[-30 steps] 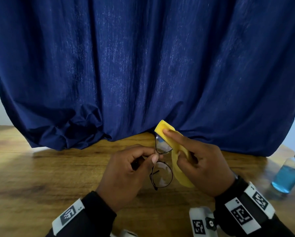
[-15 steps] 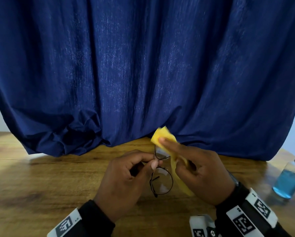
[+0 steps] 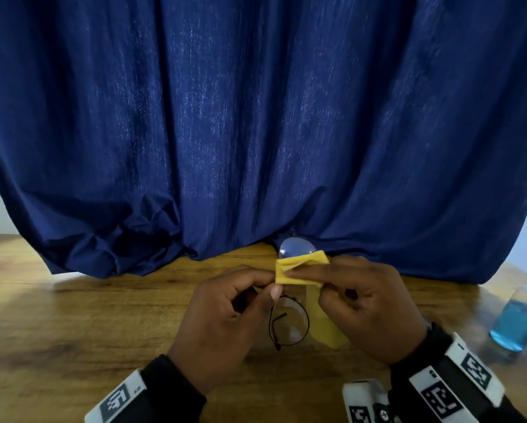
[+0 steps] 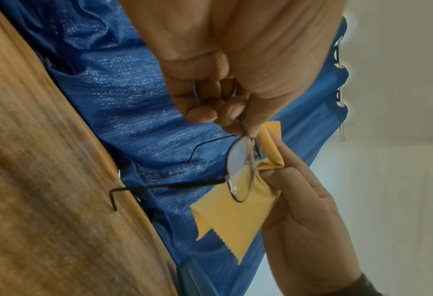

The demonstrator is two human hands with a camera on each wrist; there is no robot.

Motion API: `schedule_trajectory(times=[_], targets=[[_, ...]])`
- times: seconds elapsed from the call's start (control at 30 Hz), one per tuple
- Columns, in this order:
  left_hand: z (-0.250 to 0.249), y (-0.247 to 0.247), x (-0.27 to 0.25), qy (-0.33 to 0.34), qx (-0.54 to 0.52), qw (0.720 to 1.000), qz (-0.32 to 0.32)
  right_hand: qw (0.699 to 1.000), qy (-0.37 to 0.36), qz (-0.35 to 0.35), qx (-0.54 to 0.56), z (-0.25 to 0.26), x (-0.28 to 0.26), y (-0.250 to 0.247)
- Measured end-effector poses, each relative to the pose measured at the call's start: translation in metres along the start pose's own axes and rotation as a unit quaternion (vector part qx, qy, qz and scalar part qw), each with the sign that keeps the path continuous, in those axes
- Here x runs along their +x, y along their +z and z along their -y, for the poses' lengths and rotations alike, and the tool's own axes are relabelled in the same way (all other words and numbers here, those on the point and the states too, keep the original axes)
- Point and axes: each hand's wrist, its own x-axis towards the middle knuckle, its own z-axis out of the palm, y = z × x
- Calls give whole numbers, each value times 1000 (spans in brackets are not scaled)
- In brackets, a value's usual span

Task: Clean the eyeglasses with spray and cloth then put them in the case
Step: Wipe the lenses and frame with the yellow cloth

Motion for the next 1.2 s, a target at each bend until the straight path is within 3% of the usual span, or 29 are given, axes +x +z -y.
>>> schedule_trajectory(times=[0.2, 0.37, 0.53, 0.73, 0.87, 1.03, 1.2], targets=[[-3, 0, -1, 1, -12, 1000, 2, 1000, 2, 21, -11, 3, 0, 4], [-2, 0, 0, -2, -18, 1000, -5, 1000, 7, -27, 5, -1, -1, 2], [-2, 0, 0, -8, -21, 1000, -1, 1000, -3, 2, -14, 3, 1, 4], [0, 1, -1, -14, -34, 999, -2, 999, 9, -41, -25, 0, 0, 1], [1, 1, 0, -4, -30, 1000, -10, 999, 1, -3, -34, 3, 1, 2], [-1, 1, -1, -6, -22, 1000, -18, 999, 0, -38, -23, 1, 0, -1], [0, 3, -2, -7, -16, 1000, -9, 999, 0, 8, -32, 3, 0, 2]])
